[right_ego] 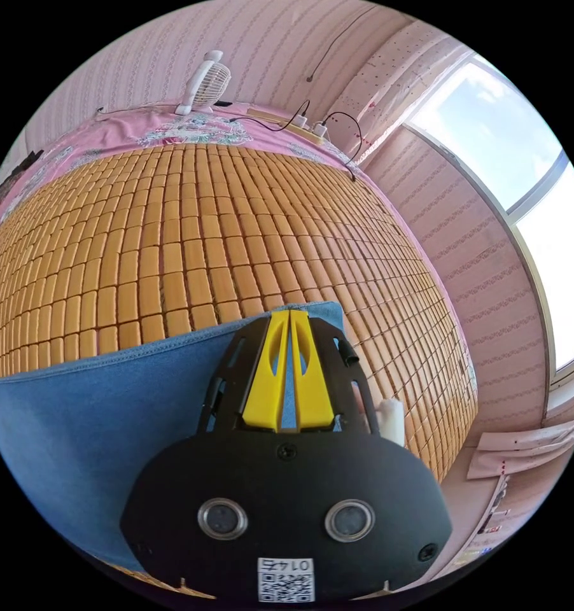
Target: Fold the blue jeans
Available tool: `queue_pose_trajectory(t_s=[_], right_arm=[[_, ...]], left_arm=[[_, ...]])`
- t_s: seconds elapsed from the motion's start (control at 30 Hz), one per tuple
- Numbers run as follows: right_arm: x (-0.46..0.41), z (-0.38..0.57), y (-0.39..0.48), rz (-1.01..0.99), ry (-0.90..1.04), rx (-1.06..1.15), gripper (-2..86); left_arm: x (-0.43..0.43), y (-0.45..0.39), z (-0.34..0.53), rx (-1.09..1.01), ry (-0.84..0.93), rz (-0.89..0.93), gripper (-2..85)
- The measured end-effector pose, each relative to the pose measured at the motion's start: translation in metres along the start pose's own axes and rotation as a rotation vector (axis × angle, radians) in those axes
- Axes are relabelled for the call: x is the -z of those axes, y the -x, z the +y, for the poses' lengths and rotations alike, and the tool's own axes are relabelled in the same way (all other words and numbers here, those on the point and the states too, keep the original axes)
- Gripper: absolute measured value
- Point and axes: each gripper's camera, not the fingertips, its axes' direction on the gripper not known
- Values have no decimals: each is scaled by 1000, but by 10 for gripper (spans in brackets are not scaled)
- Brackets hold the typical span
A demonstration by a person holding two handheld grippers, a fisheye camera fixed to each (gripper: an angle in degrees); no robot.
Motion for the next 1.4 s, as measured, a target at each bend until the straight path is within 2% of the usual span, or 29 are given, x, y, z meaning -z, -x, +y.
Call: queue_pose_trajectory(t_s=[0.1,0.27,0.33,0.4,0.43,0.5,0.57,0.7,0.77,0.87,1.0,1.13,1.23,1.4], right_arm=[[-7,-13,-7,-3,9,9,-4],[-14,-15,-44,-91,26,-68,-8],[-7,-9,-79,-257,49,-79,-7],[17,6,-112,-226,-31,-172,-3],[40,25,-135,-205,-127,-211,1],[69,62,-168,-219,-195,-214,18],[90,110,-200,-254,-183,-165,38],[111,249,-269,-317,-17,-174,63],[113,305,-290,-384,65,-200,76],[108,372,-318,-446,157,-303,101],[72,408,-361,-594,217,-556,130],[20,428,-402,-747,271,-881,142],[-4,442,-420,-774,285,-1014,136],[-28,457,-447,-865,349,-1082,115]], left_arm=[[-11,11,-7,55,13,15,82],[-24,40,-7,126,42,141,88],[-22,45,-3,115,27,164,96],[-16,52,4,80,-5,237,110],[-8,57,10,57,-36,276,116],[7,61,26,26,-73,275,117],[34,58,60,-36,-141,299,113],[65,35,128,-183,-196,507,112],[70,17,168,-197,-142,682,112],[68,-8,204,-226,-60,810,112],[62,-28,221,-272,5,769,111],[48,-43,220,-299,142,598,105],[46,-52,223,-387,137,473,100],[42,-50,223,-391,157,468,100]])
